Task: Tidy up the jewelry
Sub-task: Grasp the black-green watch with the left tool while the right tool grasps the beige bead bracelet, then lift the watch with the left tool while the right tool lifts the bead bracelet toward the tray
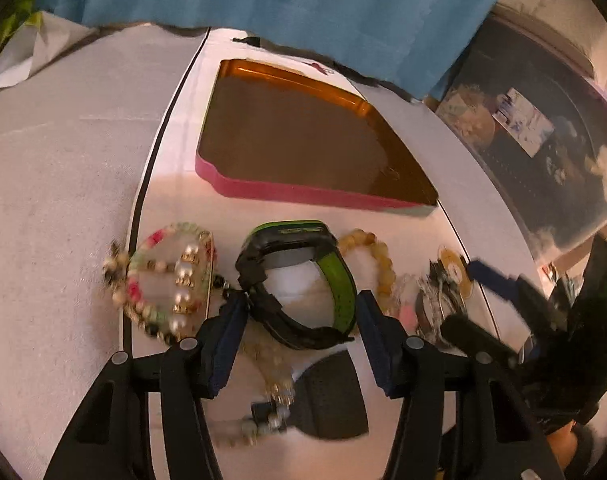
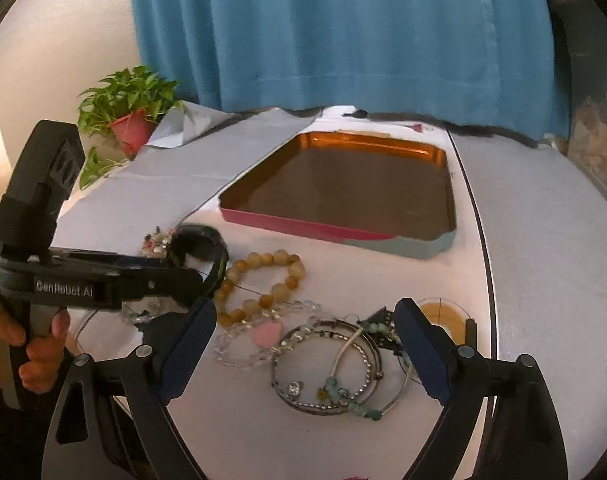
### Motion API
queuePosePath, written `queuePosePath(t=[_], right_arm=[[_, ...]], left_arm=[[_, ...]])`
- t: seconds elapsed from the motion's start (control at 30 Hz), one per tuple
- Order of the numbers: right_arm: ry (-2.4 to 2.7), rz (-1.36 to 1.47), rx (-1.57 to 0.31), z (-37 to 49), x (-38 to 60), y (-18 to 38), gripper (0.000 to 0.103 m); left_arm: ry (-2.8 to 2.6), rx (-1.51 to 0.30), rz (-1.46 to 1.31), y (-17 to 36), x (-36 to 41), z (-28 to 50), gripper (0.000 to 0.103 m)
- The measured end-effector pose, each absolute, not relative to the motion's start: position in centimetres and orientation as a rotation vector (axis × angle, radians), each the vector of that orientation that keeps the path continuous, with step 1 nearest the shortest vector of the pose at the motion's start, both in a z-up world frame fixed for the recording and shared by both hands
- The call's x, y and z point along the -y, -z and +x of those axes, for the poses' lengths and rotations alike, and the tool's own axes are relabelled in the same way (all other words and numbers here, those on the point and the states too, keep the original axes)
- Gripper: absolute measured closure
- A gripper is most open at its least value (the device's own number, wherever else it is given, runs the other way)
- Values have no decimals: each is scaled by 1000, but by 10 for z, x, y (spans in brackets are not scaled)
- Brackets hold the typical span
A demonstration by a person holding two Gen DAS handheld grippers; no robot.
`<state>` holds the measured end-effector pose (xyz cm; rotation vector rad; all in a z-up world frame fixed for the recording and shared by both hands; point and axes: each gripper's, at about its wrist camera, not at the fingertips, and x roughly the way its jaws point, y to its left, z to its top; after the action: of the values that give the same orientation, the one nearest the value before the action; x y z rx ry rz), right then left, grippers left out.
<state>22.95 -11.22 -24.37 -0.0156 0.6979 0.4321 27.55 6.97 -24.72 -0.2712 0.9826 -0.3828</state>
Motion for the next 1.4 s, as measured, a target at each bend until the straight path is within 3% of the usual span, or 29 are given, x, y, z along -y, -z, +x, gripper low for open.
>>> queuePosePath(t=[0.07, 0.17, 0.23, 0.33, 0.4, 0.5, 0.7, 0.77, 0.93, 1.4], right_arm=[[-412, 7, -716, 232, 118, 247, 29], [-383, 32, -725, 234, 128, 248, 32], [-374, 44, -725, 235, 134, 246, 32], [-395, 62, -733, 242, 133, 244, 32], [-408, 36, -743, 246, 126, 245, 32], [-414, -1, -780, 259, 109, 250, 33], [-408, -70, -828, 279, 81, 259, 57], [-411, -83, -832, 281, 75, 259, 72], [-417, -151, -838, 278, 65, 261, 90], [-428, -36, -807, 271, 81, 254, 90]], left_arm=[[352, -989, -249, 248, -69, 280, 72], [322, -971, -216, 249, -69, 282, 84], [314, -976, -211, 248, -68, 283, 82], [313, -985, -241, 248, -68, 285, 69], [293, -981, -253, 248, -67, 286, 72], [252, -969, -208, 249, -64, 287, 87], [266, -940, -230, 252, -71, 287, 94], [272, -929, -234, 253, -72, 285, 94], [292, -904, -245, 254, -73, 280, 94], [263, -878, -140, 251, -57, 272, 94]])
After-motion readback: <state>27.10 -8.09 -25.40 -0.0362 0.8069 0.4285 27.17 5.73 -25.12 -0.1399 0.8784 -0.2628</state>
